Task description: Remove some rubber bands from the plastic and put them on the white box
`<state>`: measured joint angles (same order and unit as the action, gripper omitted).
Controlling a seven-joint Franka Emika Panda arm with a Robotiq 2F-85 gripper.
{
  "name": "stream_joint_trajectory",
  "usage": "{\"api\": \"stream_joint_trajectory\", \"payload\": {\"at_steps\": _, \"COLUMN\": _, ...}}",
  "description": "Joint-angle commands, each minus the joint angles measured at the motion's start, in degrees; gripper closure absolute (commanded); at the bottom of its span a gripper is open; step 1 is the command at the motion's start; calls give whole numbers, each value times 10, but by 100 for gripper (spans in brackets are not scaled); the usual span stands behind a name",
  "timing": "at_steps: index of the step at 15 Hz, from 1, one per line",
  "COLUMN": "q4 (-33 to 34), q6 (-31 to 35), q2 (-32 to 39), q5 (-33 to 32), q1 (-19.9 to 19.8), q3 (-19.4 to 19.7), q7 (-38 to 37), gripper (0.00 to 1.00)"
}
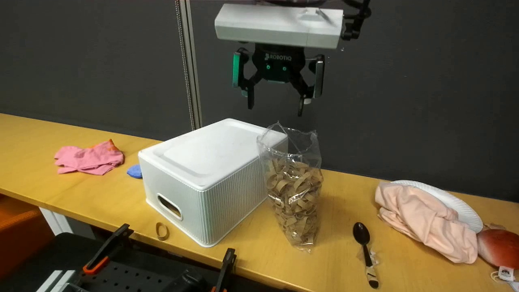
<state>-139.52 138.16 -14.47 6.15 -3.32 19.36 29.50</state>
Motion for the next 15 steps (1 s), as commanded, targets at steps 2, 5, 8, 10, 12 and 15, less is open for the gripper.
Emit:
{"api": "stream_joint_trajectory", "payload": {"at_steps": 2, "q4": 26, "q6": 34, "q2": 62, "q5": 55, "q1": -3, "q3": -2, "q7": 46, "gripper": 0}}
{"api": "stream_joint_trajectory", "payload": {"at_steps": 5, "q4": 36, "q6": 46, "q2": 91, "q5": 78, "q1": -11, "q3": -9, "q7": 64, "gripper": 0}}
{"api": "stream_joint_trajectory", "payload": {"at_steps": 8, "q4": 51, "q6": 56, "q2": 120, "q5": 98, "q1": -19, "q3": -20, "q7": 76, "gripper": 29}}
{"api": "stream_joint_trajectory", "payload": {"at_steps": 10, "q4": 59, "q6": 60, "q2": 133, "q5": 105, "q1": -24, "q3": -29, "q7": 81, "gripper": 37}}
{"api": "stream_joint_trajectory", "payload": {"at_steps": 12, "q4": 66, "q6": 62, "q2": 146, "q5": 112, "q1": -30, "q3": -38, "q7": 84, "gripper": 54}}
{"api": "stream_joint_trajectory", "payload": {"at_steps": 15, "q4": 72, "q6": 60, "q2": 153, "q5": 111, "q1": -40, "q3": -50, "q7": 82, "gripper": 76}}
